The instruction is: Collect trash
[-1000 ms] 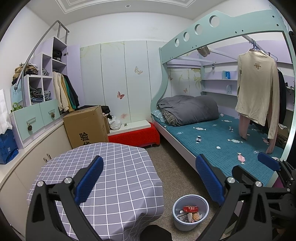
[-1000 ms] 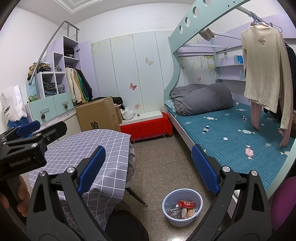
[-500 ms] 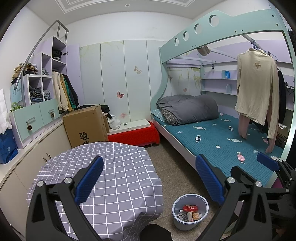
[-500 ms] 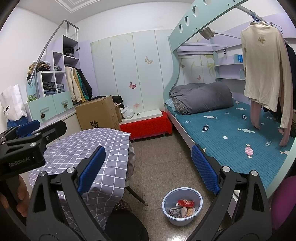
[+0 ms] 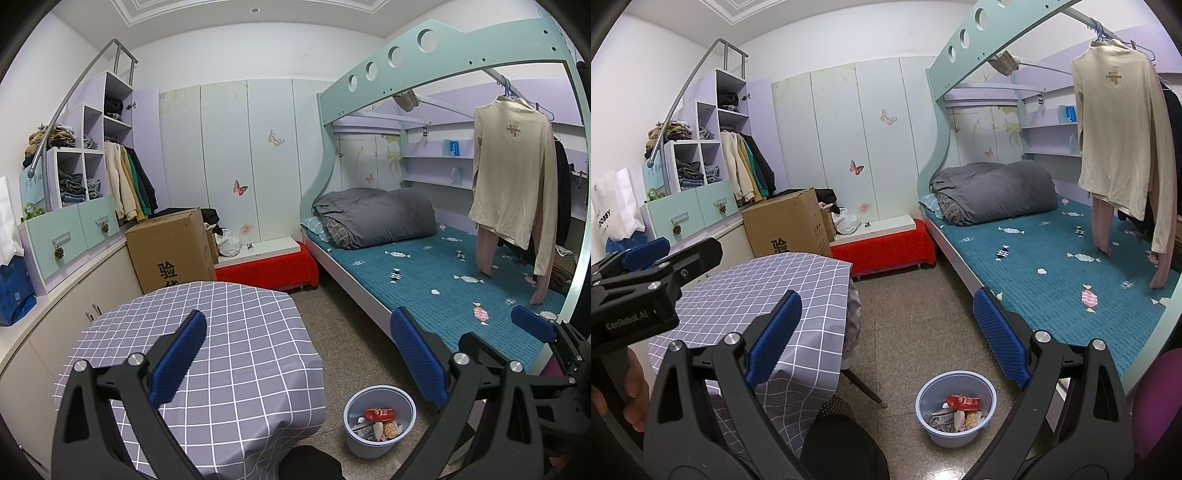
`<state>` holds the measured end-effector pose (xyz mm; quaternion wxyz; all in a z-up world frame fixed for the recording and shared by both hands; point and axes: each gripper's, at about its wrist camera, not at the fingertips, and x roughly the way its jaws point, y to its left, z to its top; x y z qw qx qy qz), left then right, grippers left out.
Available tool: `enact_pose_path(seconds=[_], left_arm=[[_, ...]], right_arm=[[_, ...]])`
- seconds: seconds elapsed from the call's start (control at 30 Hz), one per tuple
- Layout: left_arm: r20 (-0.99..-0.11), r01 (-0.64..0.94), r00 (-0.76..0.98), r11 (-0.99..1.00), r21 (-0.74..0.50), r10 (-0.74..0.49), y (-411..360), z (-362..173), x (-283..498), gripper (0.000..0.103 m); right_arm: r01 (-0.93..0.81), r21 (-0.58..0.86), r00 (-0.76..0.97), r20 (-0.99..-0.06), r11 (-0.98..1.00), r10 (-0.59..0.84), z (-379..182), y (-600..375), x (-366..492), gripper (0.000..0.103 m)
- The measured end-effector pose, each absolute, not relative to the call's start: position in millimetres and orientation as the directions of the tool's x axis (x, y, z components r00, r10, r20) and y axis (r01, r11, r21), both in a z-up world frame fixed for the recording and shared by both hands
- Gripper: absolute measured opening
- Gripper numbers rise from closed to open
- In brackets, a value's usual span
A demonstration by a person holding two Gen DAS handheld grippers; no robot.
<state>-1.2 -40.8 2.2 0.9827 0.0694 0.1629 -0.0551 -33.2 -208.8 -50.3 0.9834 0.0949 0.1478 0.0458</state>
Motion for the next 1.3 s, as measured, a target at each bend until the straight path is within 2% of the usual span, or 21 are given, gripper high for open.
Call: enact_pose_path(seconds=[1.3], left_arm=[[-0.331, 0.133, 0.940, 0.984, 0.118, -0.087, -41.4, -0.5, -1.7, 0.098]], right_arm=[[-0.065, 0.206, 0.949, -0.289, 0.976, 0.124, -54.3, -206.4, -33.2, 0.092]])
